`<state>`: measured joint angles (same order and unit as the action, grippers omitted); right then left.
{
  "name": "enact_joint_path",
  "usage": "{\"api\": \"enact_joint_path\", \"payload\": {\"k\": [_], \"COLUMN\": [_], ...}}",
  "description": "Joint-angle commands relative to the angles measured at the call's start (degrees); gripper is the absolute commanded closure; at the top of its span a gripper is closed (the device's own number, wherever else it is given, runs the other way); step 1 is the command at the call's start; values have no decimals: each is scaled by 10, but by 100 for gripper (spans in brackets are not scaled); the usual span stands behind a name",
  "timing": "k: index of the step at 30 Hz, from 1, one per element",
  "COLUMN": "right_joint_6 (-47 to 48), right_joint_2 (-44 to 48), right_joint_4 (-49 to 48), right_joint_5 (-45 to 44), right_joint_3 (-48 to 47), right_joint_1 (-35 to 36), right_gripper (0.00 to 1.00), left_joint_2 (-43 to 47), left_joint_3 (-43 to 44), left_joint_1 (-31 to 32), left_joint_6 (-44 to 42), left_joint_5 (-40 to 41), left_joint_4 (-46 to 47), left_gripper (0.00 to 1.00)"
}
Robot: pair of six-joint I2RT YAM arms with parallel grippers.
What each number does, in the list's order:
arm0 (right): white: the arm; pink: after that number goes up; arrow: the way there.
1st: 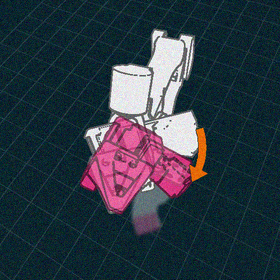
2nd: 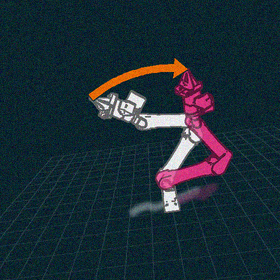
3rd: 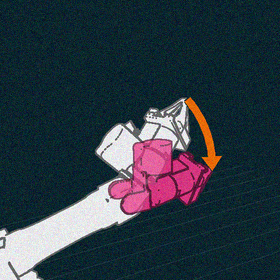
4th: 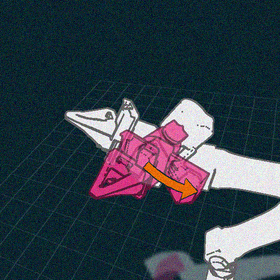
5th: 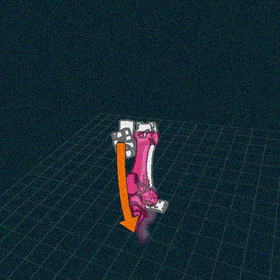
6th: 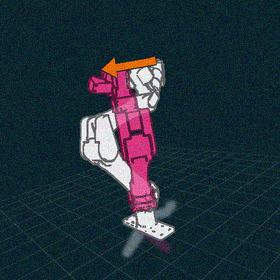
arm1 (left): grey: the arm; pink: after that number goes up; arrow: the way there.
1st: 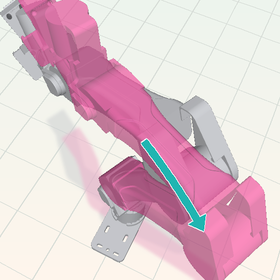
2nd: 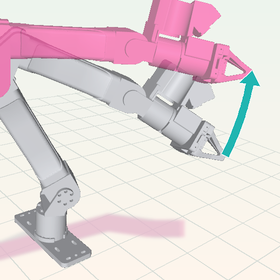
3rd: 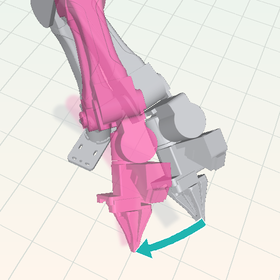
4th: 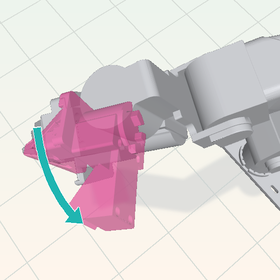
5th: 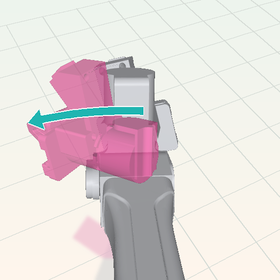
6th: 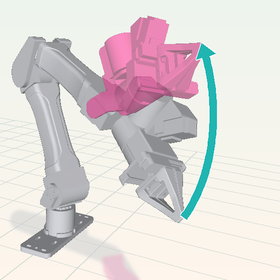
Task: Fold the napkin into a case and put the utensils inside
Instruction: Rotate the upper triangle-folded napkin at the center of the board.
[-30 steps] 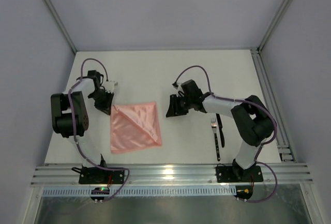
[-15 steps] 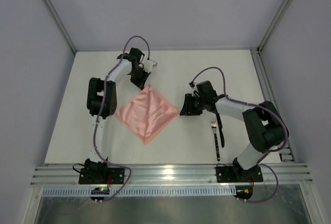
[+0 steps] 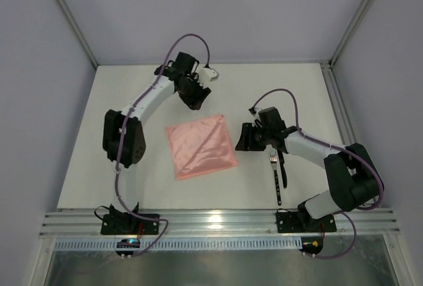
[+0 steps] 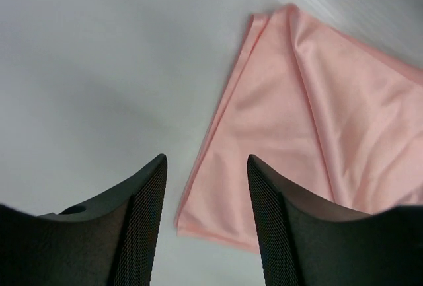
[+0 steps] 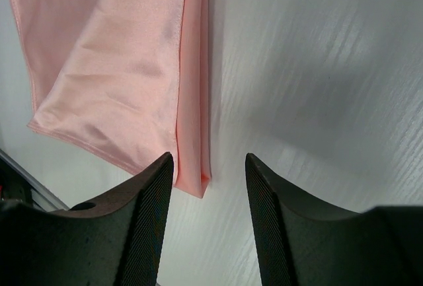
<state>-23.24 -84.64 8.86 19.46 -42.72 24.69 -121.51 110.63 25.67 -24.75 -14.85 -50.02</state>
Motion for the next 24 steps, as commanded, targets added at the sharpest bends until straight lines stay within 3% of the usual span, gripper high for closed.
{"api": "enact_joint_path", "payload": {"k": [1, 4, 7, 8, 11, 16, 24], "right_joint_6": [-1, -5, -14, -21, -58, -91, -95], "right_joint_2": [-8, 0, 25, 31, 46, 46, -37], "right_joint_4": [-16, -10, 5, 9, 21, 6, -33], "right_joint_5": [22, 4, -13, -12, -12, -7, 23], "right_joint_3": [-9, -4, 0, 2, 12, 27, 26], "right_joint_1": [4, 21, 50, 57, 72, 83, 86], "right_gripper": [48, 48, 60, 69, 76, 69, 66], "left_joint_2": [171, 263, 325, 339, 376, 373, 344], "left_joint_3": [-104, -225, -336, -362, -433, -476, -509], "left_joint_1": [-12, -8, 10, 20, 35, 40, 49], "left_joint_6": [-23, -35, -51, -60, -60, -43, -36], "left_joint_5": [-33, -47, -35, -33, -29, -33, -32], "left_joint_4": [-16, -44, -55, -55, -47, -22, 20], "left_gripper": [44, 41, 40, 41, 42, 43, 44]}}
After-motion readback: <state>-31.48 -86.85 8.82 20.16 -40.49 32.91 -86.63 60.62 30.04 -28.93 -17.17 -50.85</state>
